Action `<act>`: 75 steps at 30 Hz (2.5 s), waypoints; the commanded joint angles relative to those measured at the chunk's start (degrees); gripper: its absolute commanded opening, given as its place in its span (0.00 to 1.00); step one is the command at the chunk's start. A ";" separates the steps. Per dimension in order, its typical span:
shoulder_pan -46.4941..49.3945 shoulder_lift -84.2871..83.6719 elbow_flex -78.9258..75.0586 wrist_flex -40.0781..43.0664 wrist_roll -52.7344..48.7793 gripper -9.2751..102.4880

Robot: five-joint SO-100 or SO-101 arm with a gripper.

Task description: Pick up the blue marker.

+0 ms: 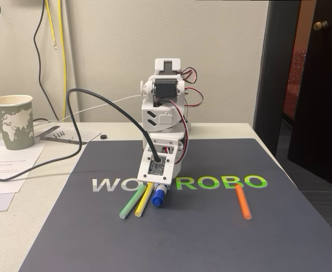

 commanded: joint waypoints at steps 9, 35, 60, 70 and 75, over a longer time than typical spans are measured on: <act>1.41 5.45 -12.48 10.02 -0.88 0.08; 2.81 23.29 -21.71 9.93 -0.26 0.08; -2.37 50.98 7.91 10.02 7.12 0.08; -4.39 57.13 15.29 9.93 9.23 0.08; -4.83 59.24 18.02 9.93 9.49 0.08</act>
